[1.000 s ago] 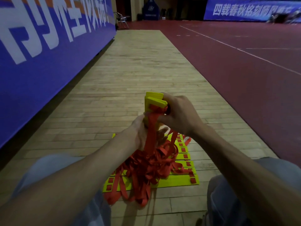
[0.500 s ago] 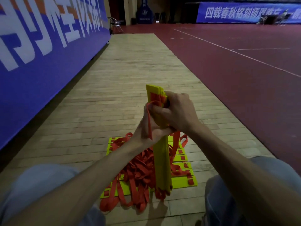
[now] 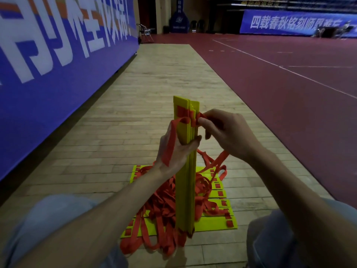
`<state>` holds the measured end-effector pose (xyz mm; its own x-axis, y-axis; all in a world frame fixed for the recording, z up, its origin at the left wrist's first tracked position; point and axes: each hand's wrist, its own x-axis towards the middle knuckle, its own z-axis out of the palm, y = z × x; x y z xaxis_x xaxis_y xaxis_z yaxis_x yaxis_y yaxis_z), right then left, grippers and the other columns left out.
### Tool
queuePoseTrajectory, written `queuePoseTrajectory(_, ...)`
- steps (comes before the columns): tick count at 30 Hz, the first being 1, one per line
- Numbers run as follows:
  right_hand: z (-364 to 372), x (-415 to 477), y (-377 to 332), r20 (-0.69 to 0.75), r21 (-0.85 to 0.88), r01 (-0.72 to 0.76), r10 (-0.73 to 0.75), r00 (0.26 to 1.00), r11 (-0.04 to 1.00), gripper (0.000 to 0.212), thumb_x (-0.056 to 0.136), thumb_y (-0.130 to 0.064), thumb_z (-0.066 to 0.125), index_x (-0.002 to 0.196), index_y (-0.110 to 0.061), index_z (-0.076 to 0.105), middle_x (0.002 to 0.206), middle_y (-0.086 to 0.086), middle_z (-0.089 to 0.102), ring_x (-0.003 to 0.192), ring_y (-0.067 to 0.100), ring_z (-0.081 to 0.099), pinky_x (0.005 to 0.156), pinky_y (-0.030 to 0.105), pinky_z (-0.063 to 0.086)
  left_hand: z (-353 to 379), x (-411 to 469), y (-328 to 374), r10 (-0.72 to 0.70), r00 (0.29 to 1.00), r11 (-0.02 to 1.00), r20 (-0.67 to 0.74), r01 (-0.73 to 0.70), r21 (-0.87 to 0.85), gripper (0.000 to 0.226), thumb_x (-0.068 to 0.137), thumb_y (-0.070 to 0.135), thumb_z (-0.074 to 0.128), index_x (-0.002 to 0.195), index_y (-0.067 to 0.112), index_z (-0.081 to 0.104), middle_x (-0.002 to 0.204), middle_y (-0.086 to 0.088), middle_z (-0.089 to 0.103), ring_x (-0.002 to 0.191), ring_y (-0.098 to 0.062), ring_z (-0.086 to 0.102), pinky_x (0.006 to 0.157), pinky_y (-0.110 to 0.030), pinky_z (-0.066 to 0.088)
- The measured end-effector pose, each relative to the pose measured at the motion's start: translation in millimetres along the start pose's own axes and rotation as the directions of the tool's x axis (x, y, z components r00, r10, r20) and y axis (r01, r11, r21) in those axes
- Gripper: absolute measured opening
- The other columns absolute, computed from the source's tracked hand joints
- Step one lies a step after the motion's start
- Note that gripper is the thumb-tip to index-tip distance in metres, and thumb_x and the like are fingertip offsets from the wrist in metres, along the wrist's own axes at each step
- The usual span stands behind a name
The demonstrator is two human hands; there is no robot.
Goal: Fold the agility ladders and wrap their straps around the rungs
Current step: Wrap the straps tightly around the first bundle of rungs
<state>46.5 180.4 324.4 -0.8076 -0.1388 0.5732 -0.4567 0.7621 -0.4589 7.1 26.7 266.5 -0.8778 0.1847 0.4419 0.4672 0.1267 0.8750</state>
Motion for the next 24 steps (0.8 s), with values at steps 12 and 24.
queuePoseTrajectory(12, 21.4, -5.4, -15.3, -0.117, -0.239, -0.297, 0.276, 0.954, 0.924, 0.04, 0.077, -0.057, 0.043, 0.071, -0.018, 0.049, 0.075, 0.013, 0.062, 0.071, 0.038, 0.058, 0.058, 0.039, 0.038, 4.0, -10.4, 13.9, 0.081, 0.995, 0.891, 0.062, -0.1, 0.443, 0.019, 0.094, 0.03, 0.053, 0.098, 0.018, 0.04, 0.071, 0.005, 0.052, 0.082, -0.042, 0.064, 0.062, -0.041, 0.041)
queuePoseTrajectory(24, -4.0, 8.0, -30.2, -0.19, 0.378, -0.323, 0.414, 0.89, 0.867, 0.042, 0.065, -0.048, 0.088, 0.071, -0.009, 0.073, 0.069, 0.011, 0.072, 0.066, 0.026, 0.072, 0.06, 0.046, 0.058, -2.9, -1.0, 21.4, -0.086, 0.947, 0.971, 0.311, 0.149, -0.185, 0.058, 0.064, 0.019, 0.083, 0.111, 0.018, 0.05, 0.09, -0.005, 0.07, 0.085, -0.026, 0.071, 0.07, -0.037, 0.059)
